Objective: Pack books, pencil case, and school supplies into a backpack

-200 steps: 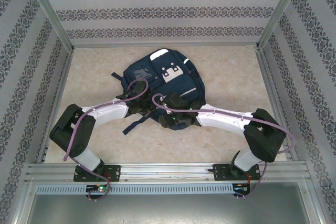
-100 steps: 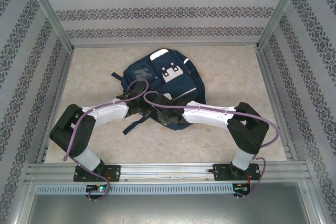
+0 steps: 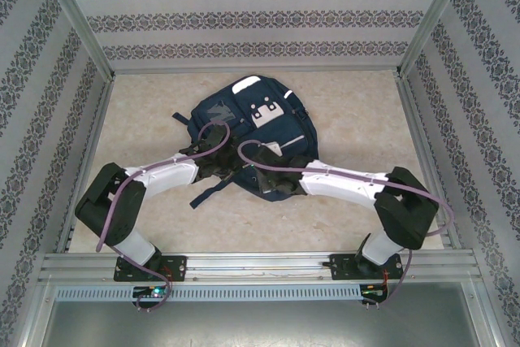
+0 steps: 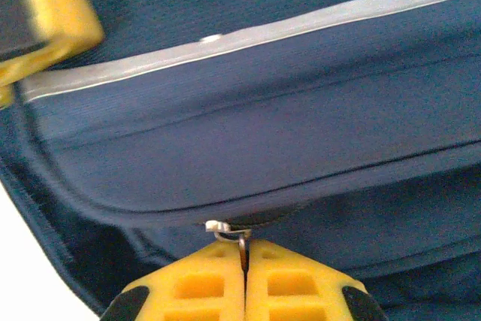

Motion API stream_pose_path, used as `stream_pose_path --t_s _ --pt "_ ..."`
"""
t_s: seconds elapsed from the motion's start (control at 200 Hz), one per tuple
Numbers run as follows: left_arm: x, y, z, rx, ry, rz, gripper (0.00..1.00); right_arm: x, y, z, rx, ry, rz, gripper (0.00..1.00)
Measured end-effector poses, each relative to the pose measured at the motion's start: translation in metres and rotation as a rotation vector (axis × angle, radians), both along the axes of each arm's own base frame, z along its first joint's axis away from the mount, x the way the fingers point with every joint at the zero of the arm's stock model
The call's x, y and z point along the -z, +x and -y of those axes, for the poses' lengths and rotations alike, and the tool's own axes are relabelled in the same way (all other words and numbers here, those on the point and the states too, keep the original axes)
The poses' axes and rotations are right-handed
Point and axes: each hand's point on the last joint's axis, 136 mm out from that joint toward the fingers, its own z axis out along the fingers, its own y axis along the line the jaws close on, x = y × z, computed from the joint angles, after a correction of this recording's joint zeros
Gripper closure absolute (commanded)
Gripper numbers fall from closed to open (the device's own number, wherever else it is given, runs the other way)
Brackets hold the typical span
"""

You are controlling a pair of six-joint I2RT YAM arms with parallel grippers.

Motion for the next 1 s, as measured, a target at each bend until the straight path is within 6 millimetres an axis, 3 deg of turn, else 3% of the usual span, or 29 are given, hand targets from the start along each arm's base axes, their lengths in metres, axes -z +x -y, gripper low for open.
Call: stream_pose_path --t_s 0.21,0.44,0.545,0.71,0.834,0.904,0.999 --pt "-0.001 -0.006 -0.02 0.072 0.029 0.039 1.0 0.008 0.022 0.051 0.077 -0.01 -0.016 1.0" --pt "-0.005 -0.002 -0.049 0.201 0.007 0.085 1.0 0.011 0.039 0.065 0.057 0.031 -0.025 1.0" --pt "-0.01 0.008 -0.067 0.274 0.023 0.071 1.0 0.009 0.037 0.053 -0.011 0.061 -0.025 1.0" --pt "-0.014 0.041 -0.102 0.351 0.081 0.034 0.68 -0.001 0.026 0.015 -0.136 0.149 -0.004 1.0" --pt "-0.022 0.07 -0.137 0.313 0.126 0.025 0.58 -0.005 0.012 -0.012 -0.208 0.189 -0.007 1.0" --pt "-0.027 0.071 -0.148 0.282 0.158 0.022 0.54 -0.006 0.008 -0.028 -0.231 0.204 -0.022 1.0" --pt "-0.036 0.056 -0.154 0.241 0.188 0.004 0.52 -0.003 0.008 -0.045 -0.241 0.234 -0.054 1.0"
